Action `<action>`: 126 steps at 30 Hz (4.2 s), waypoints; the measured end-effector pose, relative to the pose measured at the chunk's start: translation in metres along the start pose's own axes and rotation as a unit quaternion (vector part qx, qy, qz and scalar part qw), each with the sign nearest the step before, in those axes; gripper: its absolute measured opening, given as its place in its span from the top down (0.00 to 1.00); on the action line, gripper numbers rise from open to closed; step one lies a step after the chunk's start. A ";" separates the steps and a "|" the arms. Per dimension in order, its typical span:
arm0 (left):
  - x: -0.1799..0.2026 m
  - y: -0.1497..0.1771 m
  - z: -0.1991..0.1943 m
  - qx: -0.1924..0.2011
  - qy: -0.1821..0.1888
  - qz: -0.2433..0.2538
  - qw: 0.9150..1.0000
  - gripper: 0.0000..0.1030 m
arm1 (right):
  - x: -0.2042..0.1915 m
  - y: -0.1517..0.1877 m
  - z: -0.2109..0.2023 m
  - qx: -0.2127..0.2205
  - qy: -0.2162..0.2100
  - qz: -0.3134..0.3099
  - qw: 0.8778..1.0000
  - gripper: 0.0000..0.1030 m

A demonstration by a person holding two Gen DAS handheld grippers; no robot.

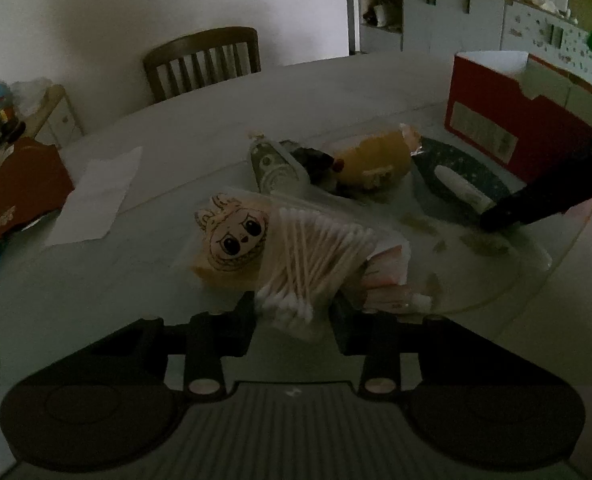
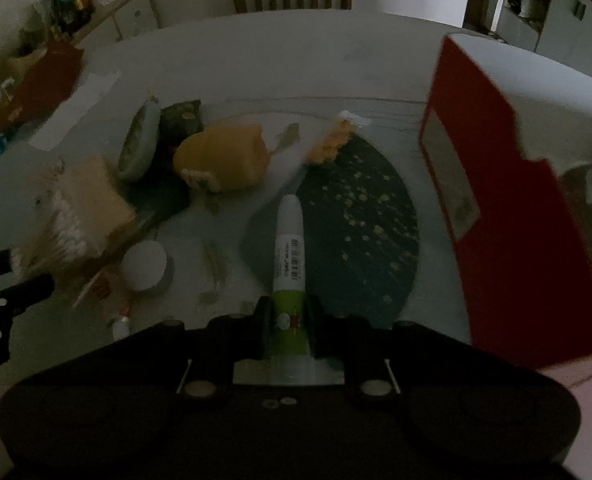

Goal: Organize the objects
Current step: 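Grasp the white green-capped marker with the right tool, then grasp the bag of cotton swabs with the left tool, then carry the swab bag and marker into the shoebox and release both, then withdraw both tools from the shoebox back to the table items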

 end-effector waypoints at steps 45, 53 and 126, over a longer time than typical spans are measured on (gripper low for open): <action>0.209 -0.155 -0.028 0.075 0.086 0.043 0.993 0.65 | 0.198 -0.035 -0.138 0.122 -0.009 0.054 0.991 0.84; 0.245 -0.181 -0.003 0.052 0.093 0.046 0.993 0.65 | 0.245 -0.039 -0.127 0.104 0.001 0.060 0.993 0.84; 0.279 -0.203 0.036 0.006 0.107 0.051 0.993 0.42 | 0.245 -0.033 -0.118 0.080 -0.006 0.012 0.997 0.47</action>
Point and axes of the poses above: each gripper's, at about its wrist camera, not at the fingertips, and z roughly the way its jaws point, x to its right, y to its underside, the point moved 5 cm from there along z, roughly the way its jaws point, and after that the axes turned 1 degree about -z, right-handed, at the moved point
